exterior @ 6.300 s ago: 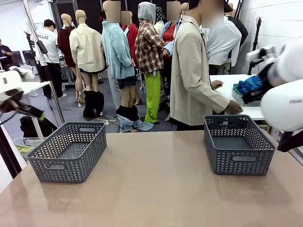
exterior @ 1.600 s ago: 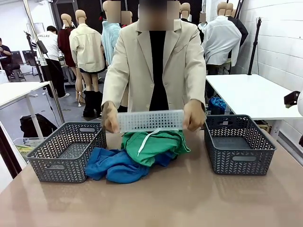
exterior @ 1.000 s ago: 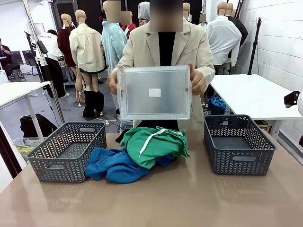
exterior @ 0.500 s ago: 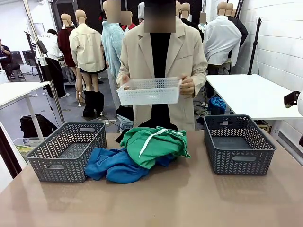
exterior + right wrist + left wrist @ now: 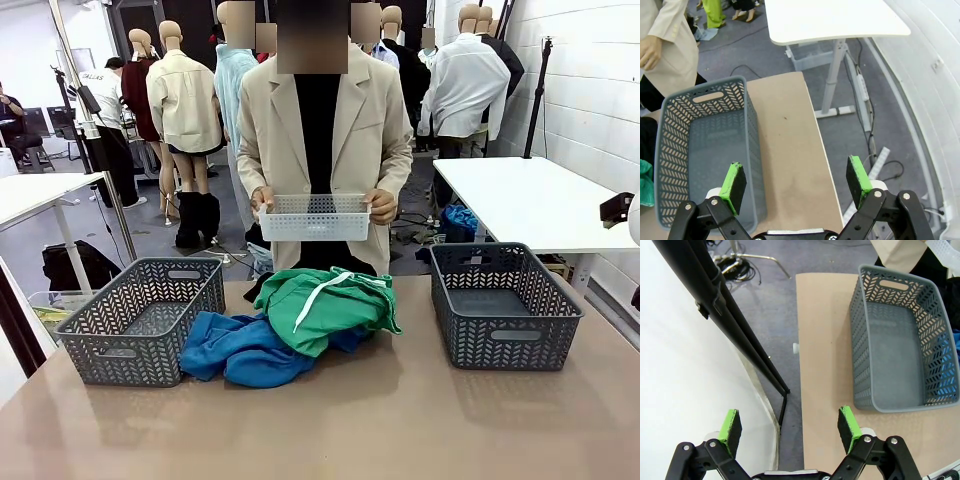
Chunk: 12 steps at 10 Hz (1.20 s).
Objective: Sort the tops and bottoms.
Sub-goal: Lift clothes from the center of the table with your left hand.
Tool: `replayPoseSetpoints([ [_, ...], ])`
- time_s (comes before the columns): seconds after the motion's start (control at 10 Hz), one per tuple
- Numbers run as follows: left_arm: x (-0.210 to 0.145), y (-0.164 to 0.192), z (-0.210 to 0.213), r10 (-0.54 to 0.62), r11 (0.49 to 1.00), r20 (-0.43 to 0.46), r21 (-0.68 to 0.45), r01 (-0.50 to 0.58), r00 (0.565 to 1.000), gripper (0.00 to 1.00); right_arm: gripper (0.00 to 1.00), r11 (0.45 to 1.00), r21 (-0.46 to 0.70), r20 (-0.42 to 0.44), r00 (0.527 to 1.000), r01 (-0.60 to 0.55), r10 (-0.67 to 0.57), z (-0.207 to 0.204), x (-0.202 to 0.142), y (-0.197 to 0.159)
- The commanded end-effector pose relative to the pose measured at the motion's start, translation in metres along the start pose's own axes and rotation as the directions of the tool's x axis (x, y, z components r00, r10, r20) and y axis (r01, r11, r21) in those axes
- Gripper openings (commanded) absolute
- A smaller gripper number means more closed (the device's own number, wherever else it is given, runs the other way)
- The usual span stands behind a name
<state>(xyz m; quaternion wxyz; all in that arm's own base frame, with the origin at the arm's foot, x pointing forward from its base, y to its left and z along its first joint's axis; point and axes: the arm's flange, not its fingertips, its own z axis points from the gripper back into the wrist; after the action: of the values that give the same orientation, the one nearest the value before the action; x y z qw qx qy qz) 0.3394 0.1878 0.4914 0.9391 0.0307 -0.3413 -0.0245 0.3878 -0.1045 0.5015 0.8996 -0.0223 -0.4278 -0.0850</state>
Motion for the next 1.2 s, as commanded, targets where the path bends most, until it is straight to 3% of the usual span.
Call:
replayPoseSetpoints([
  [0.0,-0.0026,0.004,-0.0004,-0.018,1.0,-0.006,0.01,0.018,1.0,1.0,1.0,1.0,0.001,-0.007,1.0,0.001,-0.001,0.0002,-0.0006,-0.0007],
  [1.1,-0.0026,0.004,-0.0004,-0.018,1.0,-0.006,0.01,0.018,1.0,1.0,1.0,1.0,0.001,-0.007,1.0,0.001,-0.001,0.0002,-0.0006,-0.0007],
])
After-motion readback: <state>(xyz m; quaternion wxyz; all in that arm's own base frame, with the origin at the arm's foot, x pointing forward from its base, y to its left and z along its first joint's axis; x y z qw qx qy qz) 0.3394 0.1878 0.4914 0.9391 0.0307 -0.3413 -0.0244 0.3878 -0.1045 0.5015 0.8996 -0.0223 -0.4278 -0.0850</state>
